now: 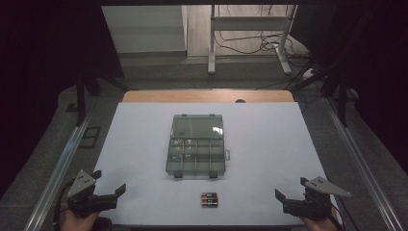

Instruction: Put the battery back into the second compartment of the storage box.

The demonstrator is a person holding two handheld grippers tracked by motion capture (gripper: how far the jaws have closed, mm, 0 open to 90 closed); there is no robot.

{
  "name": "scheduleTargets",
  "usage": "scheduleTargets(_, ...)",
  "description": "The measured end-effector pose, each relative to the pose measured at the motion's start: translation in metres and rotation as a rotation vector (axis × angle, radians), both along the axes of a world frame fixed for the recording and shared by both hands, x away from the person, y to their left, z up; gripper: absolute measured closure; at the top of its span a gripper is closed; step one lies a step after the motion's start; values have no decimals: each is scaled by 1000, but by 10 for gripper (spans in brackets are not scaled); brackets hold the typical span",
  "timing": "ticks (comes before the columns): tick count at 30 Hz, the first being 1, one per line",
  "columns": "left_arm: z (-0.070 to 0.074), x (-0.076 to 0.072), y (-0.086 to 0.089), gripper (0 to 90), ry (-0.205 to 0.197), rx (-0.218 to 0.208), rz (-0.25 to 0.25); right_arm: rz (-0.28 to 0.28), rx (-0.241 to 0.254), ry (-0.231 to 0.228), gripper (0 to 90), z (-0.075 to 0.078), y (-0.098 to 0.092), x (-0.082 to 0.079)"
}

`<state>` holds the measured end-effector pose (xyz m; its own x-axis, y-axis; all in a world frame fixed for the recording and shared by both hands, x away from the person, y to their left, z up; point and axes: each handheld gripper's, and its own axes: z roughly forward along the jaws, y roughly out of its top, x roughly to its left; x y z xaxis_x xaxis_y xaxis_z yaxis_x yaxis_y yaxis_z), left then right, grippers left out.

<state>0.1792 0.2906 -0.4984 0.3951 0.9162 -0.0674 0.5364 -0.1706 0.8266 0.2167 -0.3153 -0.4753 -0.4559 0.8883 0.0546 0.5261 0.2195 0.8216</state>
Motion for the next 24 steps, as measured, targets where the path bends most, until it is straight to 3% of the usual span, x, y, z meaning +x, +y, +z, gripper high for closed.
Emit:
scheduleTargets(9, 0, 0, -1, 22, 2, 13, -17, 2, -16, 19, 0, -1, 2, 2)
scheduleTargets(24, -1, 1, 2, 18, 6, -13, -17, 33, -47, 35, 0, -1, 6, 4)
